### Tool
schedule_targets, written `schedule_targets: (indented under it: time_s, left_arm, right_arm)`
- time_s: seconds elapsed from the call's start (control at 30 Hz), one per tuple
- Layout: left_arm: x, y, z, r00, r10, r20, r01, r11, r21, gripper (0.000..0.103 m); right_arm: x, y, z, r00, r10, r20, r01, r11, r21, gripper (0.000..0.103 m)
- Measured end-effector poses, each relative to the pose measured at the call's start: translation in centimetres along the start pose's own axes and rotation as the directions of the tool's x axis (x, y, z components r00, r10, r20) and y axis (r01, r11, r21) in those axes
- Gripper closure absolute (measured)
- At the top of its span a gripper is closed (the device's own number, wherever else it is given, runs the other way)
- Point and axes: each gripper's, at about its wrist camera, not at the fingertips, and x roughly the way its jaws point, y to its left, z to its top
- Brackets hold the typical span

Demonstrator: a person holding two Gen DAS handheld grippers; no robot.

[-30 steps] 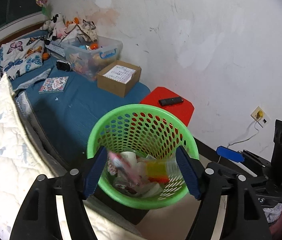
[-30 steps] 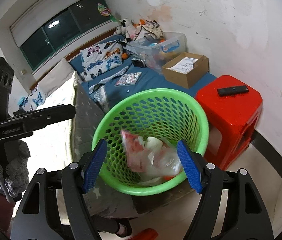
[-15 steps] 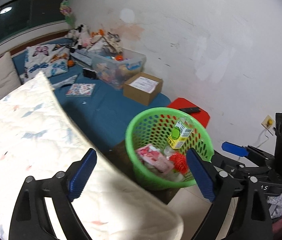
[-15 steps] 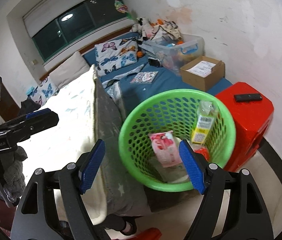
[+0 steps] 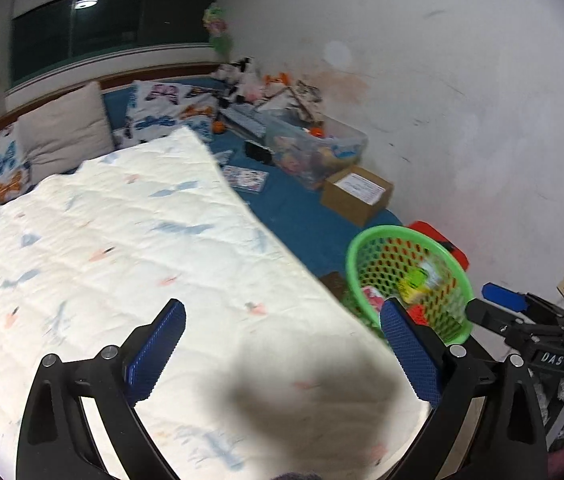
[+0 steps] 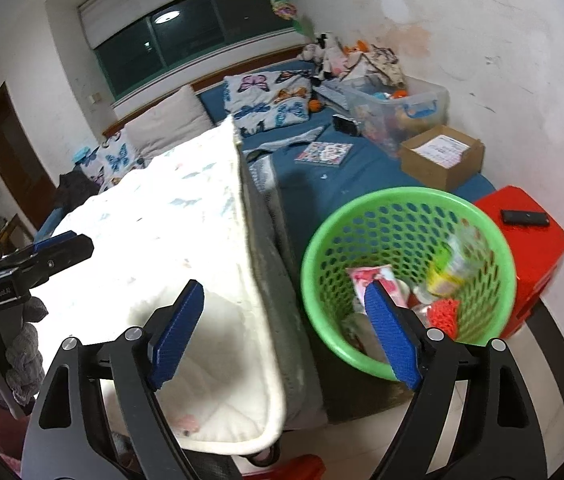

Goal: Collect trash
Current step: 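Move both tools back over the mattress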

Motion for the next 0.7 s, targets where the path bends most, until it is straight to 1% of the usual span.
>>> schedule_targets:
  time_s: [0.17,0.33,0.5,0.7]
  left_arm:
    - [-1.5,2.6,-1.6,0.998,0.067,0.006,-0.067,0.997,-0.044,0.008]
    - [-2.9,5.0,-2.8,0.992,0.124,0.016,-0.122,0.988,-0.096,0.008]
    - [-4.4,6.2,-3.6,0.986,0.162,0.037,-0.156,0.98,-0.125,0.008]
    - [-5.0,6.6,-4.2,0.983,0.178,0.045,-0.171,0.976,-0.133,0.008]
  right_arm:
    - [0.7,2.5,0.3,1.0,0.023,-0.015,-0.024,0.999,-0.048,0.019]
    - [1.3,4.2,0.3,0.998,0.056,-0.026,-0.057,0.997,-0.058,0.018]
    - [1.7,5.6,0.1,0.997,0.066,-0.034,-0.069,0.995,-0.076,0.017]
    - [1.7,6.6,-0.1,0.996,0.081,-0.037,-0.084,0.993,-0.077,0.015]
